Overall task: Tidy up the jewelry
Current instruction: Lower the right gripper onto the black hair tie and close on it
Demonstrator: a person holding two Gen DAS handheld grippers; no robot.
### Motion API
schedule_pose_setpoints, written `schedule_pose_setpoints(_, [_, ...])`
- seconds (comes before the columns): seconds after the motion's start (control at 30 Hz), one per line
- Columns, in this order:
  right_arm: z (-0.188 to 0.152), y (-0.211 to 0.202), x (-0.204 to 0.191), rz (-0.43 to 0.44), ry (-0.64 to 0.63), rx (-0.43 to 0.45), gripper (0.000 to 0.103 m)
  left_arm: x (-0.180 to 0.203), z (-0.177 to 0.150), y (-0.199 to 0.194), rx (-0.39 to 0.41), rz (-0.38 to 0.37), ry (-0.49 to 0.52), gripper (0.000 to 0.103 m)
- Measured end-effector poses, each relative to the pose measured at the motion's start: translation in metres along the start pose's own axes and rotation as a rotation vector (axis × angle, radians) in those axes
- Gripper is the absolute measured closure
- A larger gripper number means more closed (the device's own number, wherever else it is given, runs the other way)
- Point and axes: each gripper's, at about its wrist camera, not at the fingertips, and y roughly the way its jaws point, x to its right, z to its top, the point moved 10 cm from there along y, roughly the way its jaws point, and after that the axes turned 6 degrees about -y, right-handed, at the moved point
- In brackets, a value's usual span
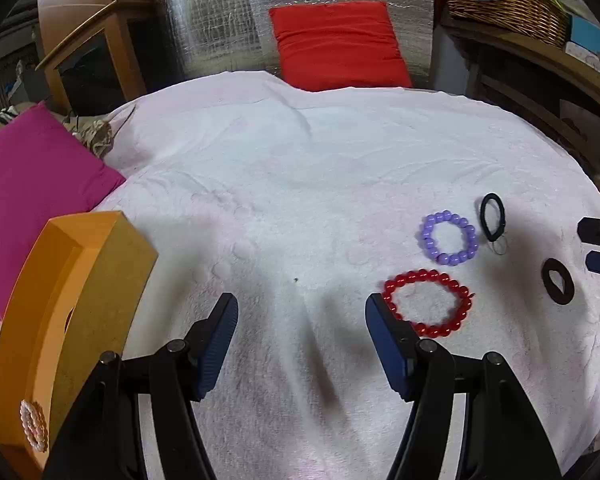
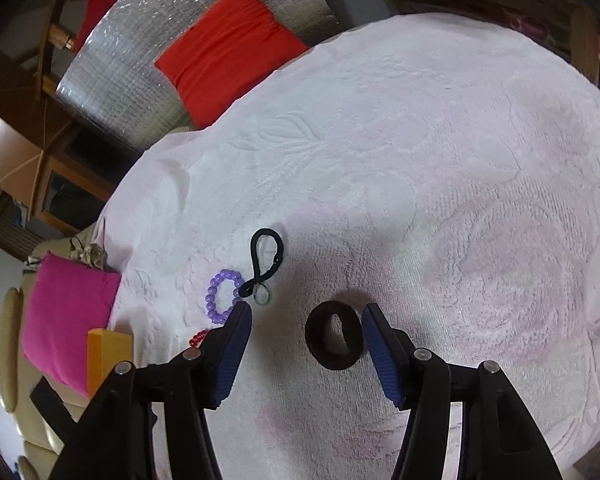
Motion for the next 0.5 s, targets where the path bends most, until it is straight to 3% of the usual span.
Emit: schedule_pose_setpoints(0.5, [0.003,0.003,0.017,-0.018,0.016,-0.011,0.042,0.010,-0.002,0.006,-0.007,0.015,0.032,0.036])
